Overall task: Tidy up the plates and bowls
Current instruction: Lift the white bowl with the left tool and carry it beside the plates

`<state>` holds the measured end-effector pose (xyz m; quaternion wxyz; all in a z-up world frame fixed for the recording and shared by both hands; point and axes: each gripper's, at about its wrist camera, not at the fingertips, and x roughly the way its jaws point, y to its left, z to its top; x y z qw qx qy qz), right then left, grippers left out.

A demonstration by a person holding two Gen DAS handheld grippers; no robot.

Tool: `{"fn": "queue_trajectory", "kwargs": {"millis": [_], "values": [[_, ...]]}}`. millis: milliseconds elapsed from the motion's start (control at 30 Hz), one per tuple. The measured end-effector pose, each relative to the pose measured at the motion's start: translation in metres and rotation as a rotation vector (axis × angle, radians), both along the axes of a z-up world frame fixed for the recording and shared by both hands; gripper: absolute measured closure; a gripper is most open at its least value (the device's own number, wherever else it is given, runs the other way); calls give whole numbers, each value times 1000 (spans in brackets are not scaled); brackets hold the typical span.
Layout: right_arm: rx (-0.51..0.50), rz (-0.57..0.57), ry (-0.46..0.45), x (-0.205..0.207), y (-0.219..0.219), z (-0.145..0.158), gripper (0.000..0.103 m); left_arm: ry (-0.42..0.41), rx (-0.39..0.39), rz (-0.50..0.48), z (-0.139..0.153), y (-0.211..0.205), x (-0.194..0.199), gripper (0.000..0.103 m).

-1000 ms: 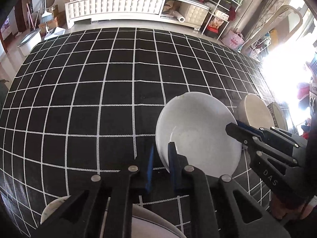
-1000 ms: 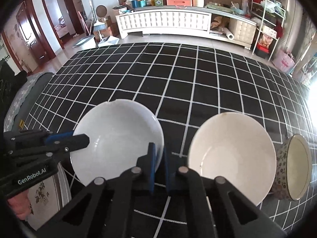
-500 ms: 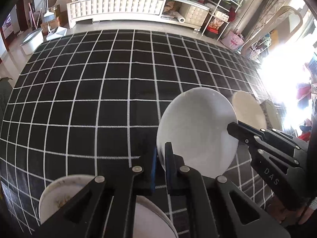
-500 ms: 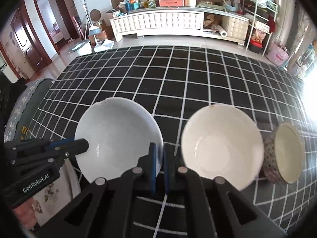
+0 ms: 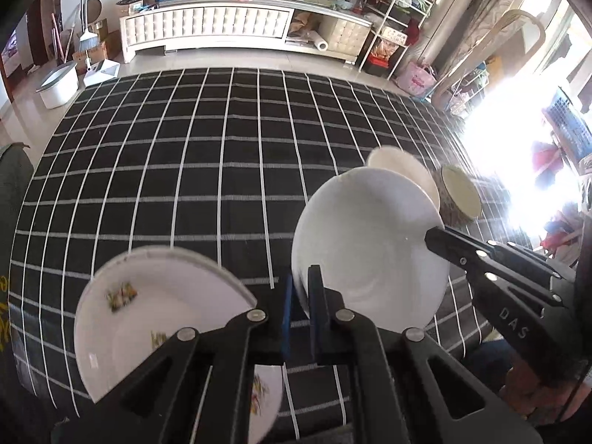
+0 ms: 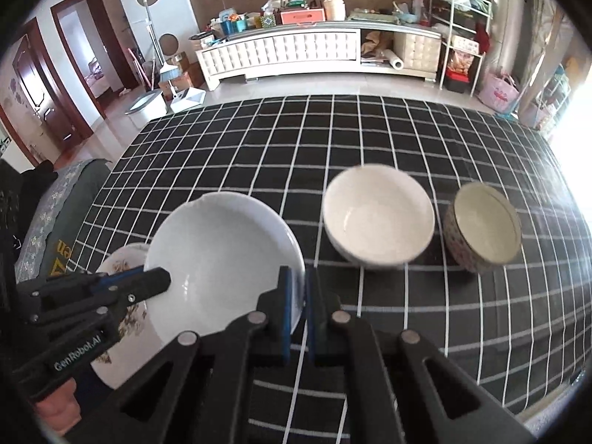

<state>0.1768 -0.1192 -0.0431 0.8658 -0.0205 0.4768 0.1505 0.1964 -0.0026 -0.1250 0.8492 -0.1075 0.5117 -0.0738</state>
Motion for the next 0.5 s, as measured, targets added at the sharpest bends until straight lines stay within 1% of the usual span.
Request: {"fn": "queue_trajectory", "kwargs": {"millis": [133,333,500], "values": [[-8,-11,13,-16,-3,-6,94,9,4,-7,-3,-4,-15,97],[-7,-40,60,-34,-10,-22,94,29,18,-21,-14,-11,-38,97],[-7,-55,94,-45,-17,-35,94,64,15,-26,-27,-17,-39,97]]}}
